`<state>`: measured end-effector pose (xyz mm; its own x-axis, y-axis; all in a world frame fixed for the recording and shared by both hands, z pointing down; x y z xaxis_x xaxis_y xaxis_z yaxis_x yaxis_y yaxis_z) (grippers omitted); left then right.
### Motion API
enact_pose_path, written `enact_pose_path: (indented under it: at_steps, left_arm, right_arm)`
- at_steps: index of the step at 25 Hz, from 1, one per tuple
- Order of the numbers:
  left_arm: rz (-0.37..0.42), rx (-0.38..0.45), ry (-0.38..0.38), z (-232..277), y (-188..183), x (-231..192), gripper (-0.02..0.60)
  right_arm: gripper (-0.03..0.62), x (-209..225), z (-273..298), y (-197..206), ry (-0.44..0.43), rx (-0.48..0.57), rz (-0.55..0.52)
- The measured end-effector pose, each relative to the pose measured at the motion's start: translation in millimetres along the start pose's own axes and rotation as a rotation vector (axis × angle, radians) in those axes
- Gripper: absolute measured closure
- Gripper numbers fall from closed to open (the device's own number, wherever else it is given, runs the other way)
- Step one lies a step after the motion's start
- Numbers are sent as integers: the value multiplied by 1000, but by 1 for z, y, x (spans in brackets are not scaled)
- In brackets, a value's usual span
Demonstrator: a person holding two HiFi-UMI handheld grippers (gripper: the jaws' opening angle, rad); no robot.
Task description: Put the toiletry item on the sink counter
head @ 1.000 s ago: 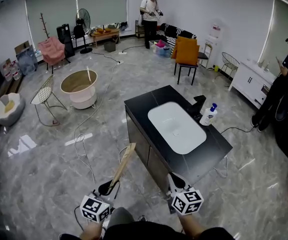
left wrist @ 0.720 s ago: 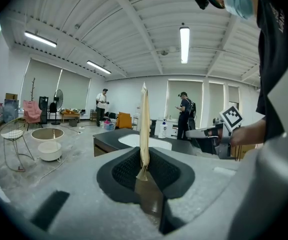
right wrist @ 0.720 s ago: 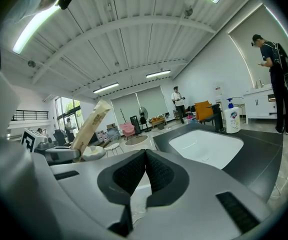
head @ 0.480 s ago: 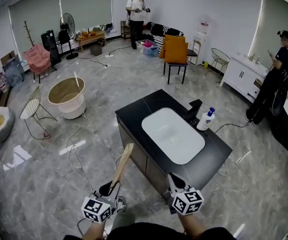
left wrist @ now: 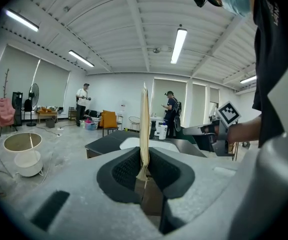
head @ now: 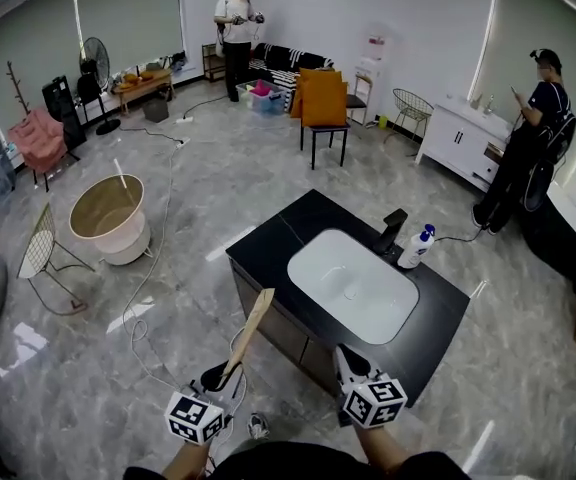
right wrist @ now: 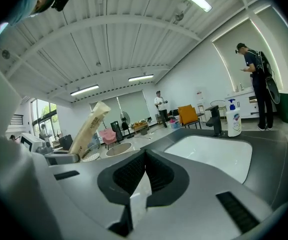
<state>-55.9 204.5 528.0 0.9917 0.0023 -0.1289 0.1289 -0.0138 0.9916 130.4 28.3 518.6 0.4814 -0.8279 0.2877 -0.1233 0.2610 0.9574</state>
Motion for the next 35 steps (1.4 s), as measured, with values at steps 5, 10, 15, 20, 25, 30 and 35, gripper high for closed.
enact_pose_path:
  at_steps: [5,10,15,20,25,30,35]
  left_arm:
    - [-1,-10,53,4,-5,-49,534]
    - [-4,-23,78,12,0,-87,534]
    - [-44,-42,94,33,10,-102,534]
    - [-52,-47,112,69,13,-112,534]
    - [-55,-74,108,105,17,-121,534]
    - [-25,-95,103,155,19,-134,534]
    - [-11,-107,106,209,19,-133,534]
  right_arm:
    - [594,-22,34,4,59,24,2]
    - [594,-28,52,10,113,40,9]
    - [594,-17,61,11,160,30,8]
    - [594,2,81,5,174,22,6]
    - [594,34,114,-6,169,30,17]
    - [593,68,150,-17,147,42,15]
    - [594,110,173,-26,136,35,20]
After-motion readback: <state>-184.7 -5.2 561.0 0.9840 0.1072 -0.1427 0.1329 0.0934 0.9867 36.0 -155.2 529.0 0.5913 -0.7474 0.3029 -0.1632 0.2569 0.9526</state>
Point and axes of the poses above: the fingertips, and each gripper's own axes: z forward along the fingers, x to its right, y out of its underside, the point moved 4 cm from there along -z, backward along the fingers, and after that the axes turned 14 degrees about x, right-handed, at the moved point
